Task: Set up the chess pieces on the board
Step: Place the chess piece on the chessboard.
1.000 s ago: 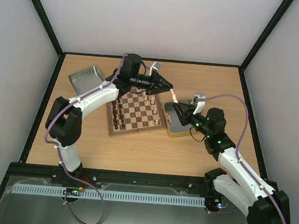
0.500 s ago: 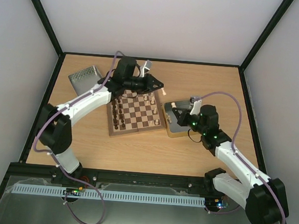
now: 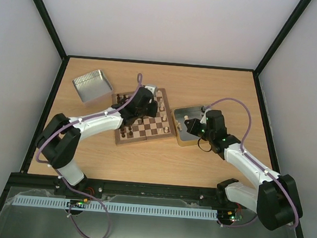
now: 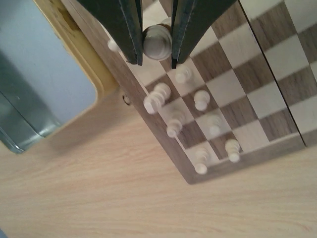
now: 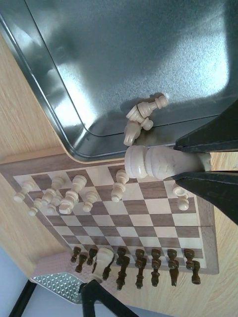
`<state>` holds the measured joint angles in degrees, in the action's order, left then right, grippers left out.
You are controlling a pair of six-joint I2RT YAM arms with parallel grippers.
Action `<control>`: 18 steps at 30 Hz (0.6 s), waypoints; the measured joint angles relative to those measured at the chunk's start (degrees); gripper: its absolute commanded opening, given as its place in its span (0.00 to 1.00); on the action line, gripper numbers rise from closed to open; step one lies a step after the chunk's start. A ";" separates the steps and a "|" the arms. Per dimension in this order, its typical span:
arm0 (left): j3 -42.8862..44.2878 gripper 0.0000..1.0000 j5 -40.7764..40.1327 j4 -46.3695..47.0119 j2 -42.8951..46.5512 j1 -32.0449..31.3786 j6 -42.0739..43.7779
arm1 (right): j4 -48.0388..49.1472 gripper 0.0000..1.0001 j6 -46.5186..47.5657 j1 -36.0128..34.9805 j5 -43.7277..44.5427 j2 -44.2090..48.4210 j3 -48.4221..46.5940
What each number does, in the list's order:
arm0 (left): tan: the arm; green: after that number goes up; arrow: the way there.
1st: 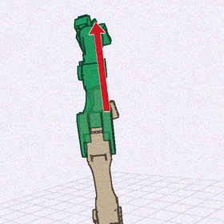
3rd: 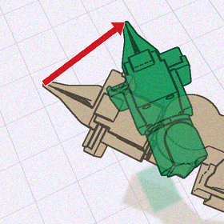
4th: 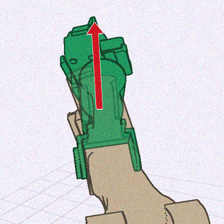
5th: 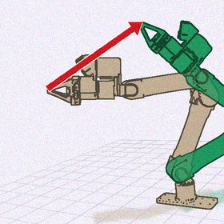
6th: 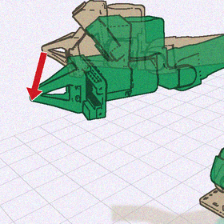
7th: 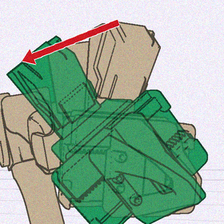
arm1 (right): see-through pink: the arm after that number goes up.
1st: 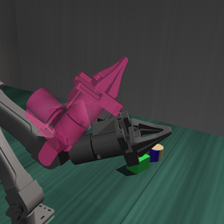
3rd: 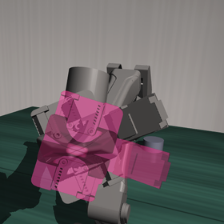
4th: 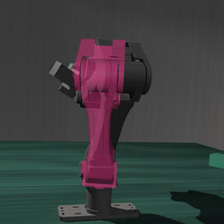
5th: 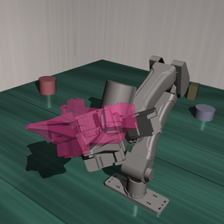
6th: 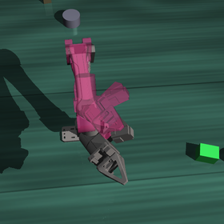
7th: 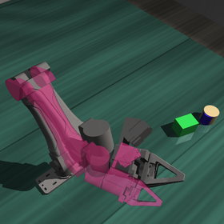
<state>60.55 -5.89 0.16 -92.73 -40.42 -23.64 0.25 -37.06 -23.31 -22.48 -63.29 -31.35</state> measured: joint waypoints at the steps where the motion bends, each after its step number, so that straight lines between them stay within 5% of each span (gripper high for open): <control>1: -0.07 0.02 -0.85 1.07 -0.74 0.00 0.39 | -0.04 0.02 -0.35 0.00 0.07 -0.24 0.02; 18: -0.55 0.02 6.01 14.45 -8.57 0.31 8.31 | -0.92 0.02 -1.14 0.00 0.90 -0.42 0.00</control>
<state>60.01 0.12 14.61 -101.30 -40.12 -15.33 -0.67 -38.20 -23.31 -21.58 -63.70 -31.35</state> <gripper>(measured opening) 0.142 0.047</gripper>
